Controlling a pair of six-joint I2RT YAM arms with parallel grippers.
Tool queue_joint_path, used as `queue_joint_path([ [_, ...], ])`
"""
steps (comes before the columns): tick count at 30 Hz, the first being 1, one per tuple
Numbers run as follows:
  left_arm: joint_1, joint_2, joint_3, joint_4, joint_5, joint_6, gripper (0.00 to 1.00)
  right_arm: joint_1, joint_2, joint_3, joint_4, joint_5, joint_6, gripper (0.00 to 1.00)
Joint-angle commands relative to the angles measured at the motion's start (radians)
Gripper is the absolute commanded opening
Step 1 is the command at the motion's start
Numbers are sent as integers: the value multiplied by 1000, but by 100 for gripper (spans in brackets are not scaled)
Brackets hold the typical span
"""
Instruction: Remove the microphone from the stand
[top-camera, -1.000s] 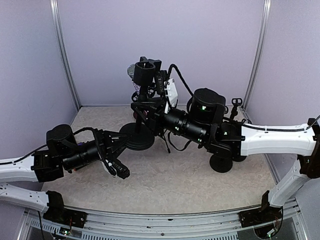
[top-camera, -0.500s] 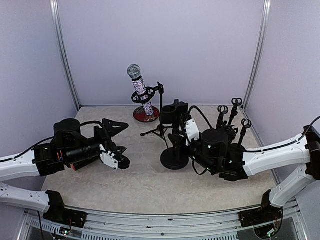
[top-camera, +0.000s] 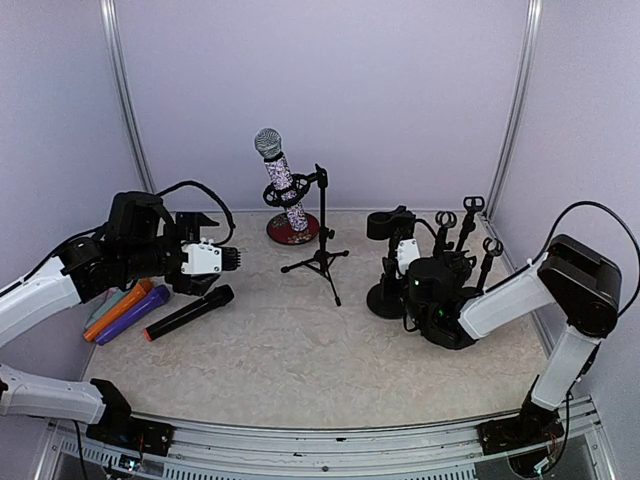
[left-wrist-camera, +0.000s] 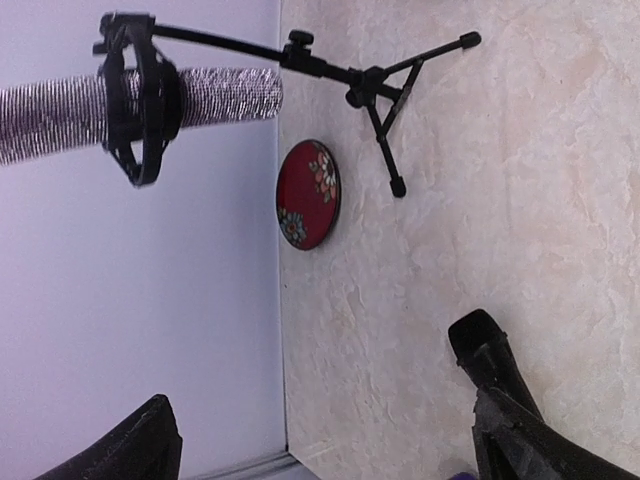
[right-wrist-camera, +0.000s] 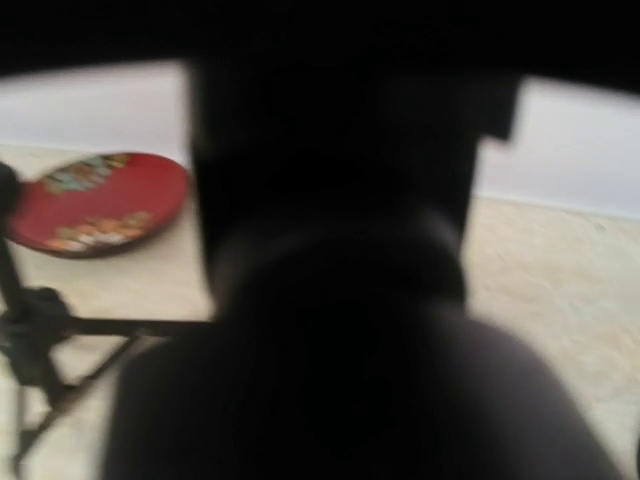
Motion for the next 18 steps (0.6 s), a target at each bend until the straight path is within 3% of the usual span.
queue_joint_path([
  [1, 119, -3, 58, -143, 83, -127, 99, -28, 84, 87, 206, 52, -44, 0],
  [7, 248, -58, 32, -151, 170, -136, 99, -50, 180, 156, 237, 51, -59, 0],
  [12, 271, -81, 28, -158, 187, -174, 99, -65, 234, 181, 202, 54, -4, 2],
  [15, 271, -73, 48, -175, 200, -221, 99, -67, 243, 181, 167, 62, 23, 22],
  [18, 271, -41, 85, -207, 205, -280, 99, -69, 219, 167, 138, 53, 43, 62],
])
